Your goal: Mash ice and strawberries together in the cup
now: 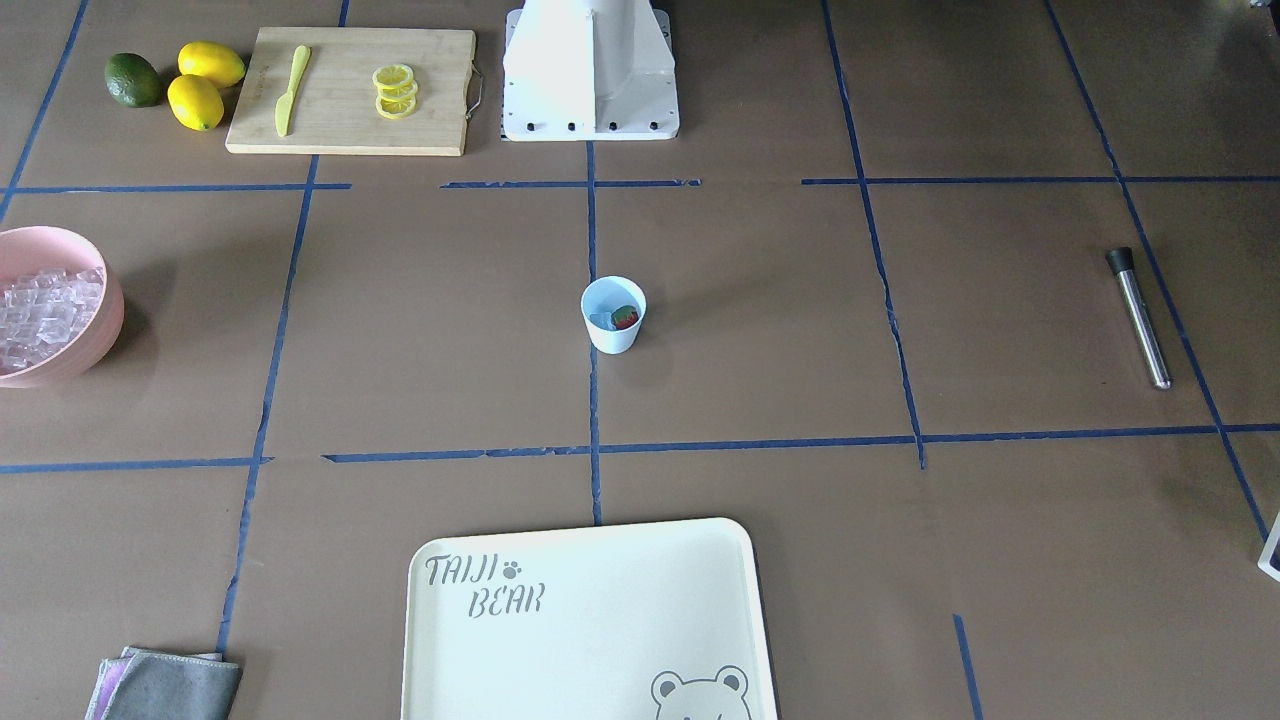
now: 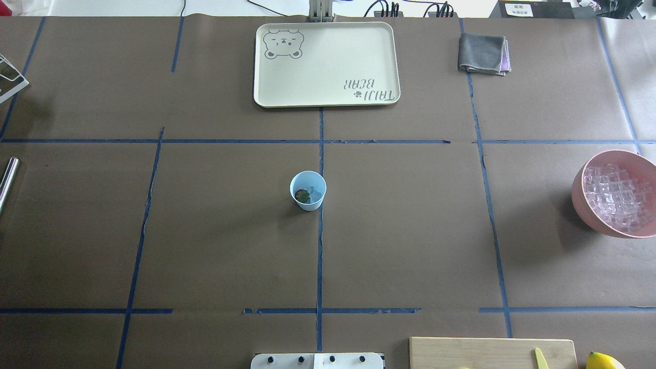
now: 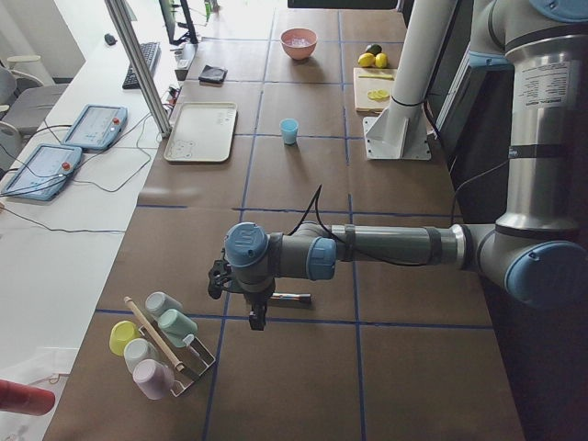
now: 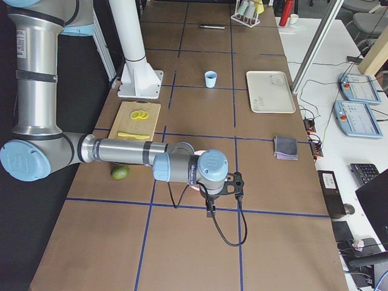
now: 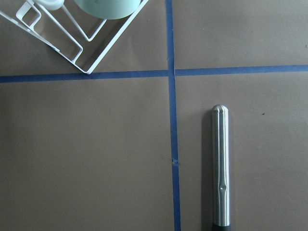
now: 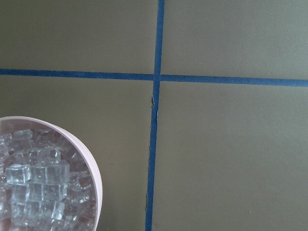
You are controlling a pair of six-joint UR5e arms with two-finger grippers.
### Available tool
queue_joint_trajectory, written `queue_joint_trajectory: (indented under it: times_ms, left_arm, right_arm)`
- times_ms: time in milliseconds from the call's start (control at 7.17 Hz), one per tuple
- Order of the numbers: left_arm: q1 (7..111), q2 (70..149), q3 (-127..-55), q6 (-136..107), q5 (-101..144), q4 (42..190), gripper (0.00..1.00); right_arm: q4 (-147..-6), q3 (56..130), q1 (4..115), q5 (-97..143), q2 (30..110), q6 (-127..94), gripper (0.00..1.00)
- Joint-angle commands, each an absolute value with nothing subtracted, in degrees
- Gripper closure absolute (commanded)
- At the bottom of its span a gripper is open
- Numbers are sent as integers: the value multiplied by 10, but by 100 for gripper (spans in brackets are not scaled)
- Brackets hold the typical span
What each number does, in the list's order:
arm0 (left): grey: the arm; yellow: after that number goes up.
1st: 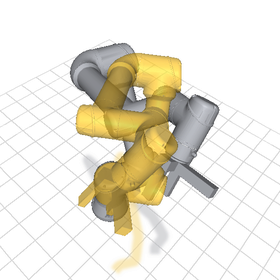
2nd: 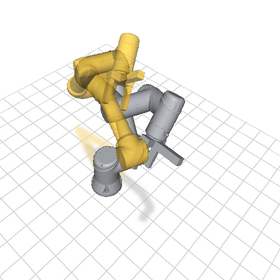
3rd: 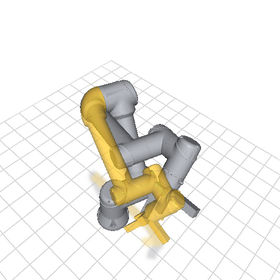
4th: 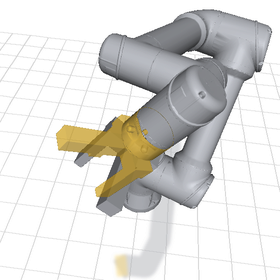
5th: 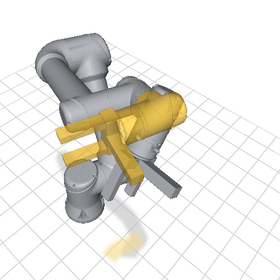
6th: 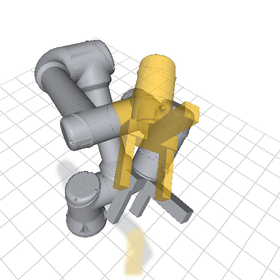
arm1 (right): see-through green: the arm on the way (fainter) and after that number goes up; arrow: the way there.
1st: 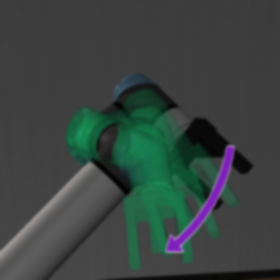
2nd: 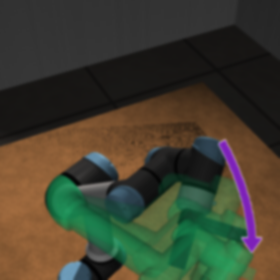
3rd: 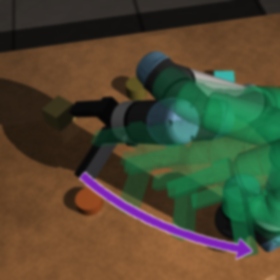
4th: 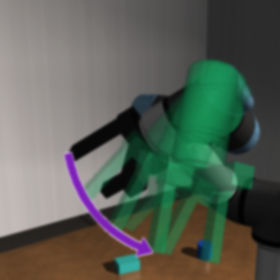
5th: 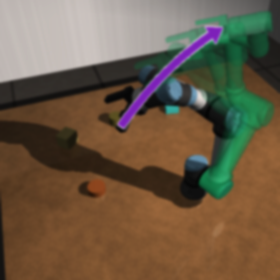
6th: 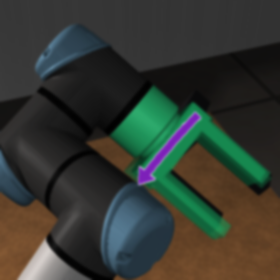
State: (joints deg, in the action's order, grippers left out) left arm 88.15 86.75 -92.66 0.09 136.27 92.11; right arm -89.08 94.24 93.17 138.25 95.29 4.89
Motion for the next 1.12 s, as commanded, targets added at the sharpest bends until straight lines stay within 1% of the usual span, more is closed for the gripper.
queue_joint_trajectory:
  times_ms: [0,558,976]
  left_arm:
    - [882,866,-927,1,1363,927,0]
    - [916,862,-933,1,1363,926,0]
    - [916,863,-933,1,1363,925,0]
  right_arm:
    - [-889,942,932,1383,953,49,1]
    - [-889,944,932,1383,953,48,1]
    - [-889,945,932,1383,953,48,1]
